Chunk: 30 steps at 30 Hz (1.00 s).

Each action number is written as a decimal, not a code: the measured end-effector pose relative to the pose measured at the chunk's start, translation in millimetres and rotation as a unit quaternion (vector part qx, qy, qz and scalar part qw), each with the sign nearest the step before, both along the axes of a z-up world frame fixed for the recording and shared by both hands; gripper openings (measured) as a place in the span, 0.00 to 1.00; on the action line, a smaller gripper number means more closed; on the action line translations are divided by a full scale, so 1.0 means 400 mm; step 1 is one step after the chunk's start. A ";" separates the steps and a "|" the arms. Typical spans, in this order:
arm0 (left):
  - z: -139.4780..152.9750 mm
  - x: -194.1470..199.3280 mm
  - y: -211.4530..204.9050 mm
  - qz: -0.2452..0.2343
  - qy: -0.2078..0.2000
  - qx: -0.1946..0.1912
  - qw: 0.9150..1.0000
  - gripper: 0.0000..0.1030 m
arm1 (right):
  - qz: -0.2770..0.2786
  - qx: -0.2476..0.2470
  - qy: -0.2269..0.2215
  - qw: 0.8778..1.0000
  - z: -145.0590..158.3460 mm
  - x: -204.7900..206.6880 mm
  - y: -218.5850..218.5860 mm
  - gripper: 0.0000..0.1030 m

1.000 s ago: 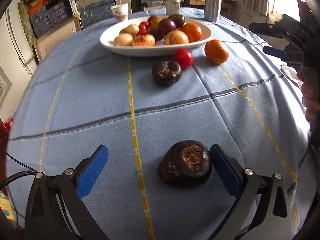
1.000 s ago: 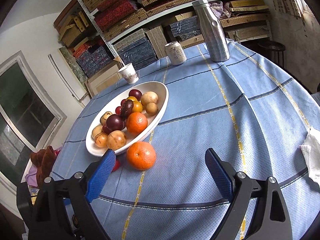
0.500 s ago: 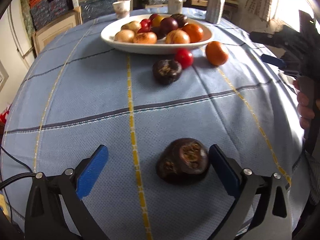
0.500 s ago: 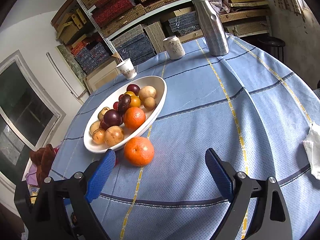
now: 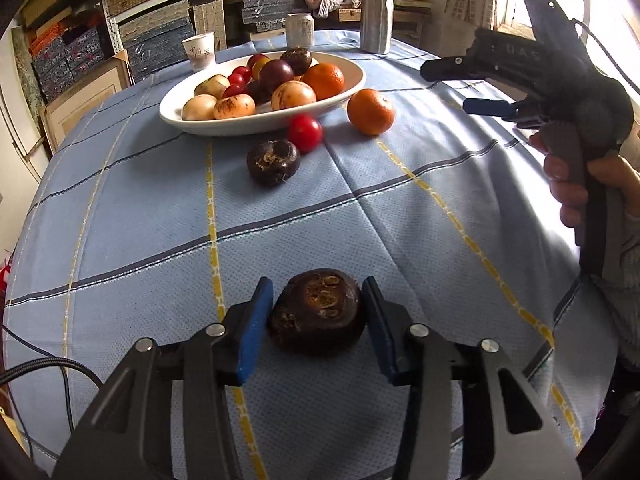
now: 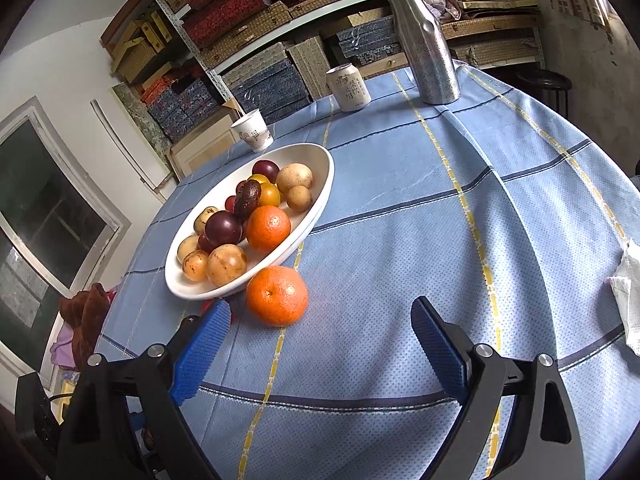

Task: Organize fruits
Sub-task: 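Move the left tool to a dark brown fruit and close on it, then hold the dark brown fruit in the left tool while the right grasps the orange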

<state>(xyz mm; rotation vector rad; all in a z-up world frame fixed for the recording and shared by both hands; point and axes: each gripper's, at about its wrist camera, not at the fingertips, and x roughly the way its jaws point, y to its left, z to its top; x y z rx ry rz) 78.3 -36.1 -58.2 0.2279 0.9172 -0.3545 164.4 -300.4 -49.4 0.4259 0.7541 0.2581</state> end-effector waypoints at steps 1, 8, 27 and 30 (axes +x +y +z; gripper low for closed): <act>0.001 -0.002 0.001 0.000 -0.001 -0.001 1.000 0.44 | 0.000 0.000 0.000 1.000 0.000 0.000 0.000 0.90; 0.005 0.010 0.030 0.020 0.004 -0.022 1.000 0.44 | 0.012 -0.011 -0.004 1.000 -0.001 0.000 0.019 0.90; 0.050 0.206 0.165 0.123 -0.053 -0.085 0.987 0.44 | 0.075 -0.153 -0.012 0.985 -0.017 0.073 0.171 0.73; 0.041 0.212 0.173 0.124 -0.041 -0.094 0.987 0.44 | 0.085 -0.157 0.011 0.984 -0.040 0.098 0.184 0.55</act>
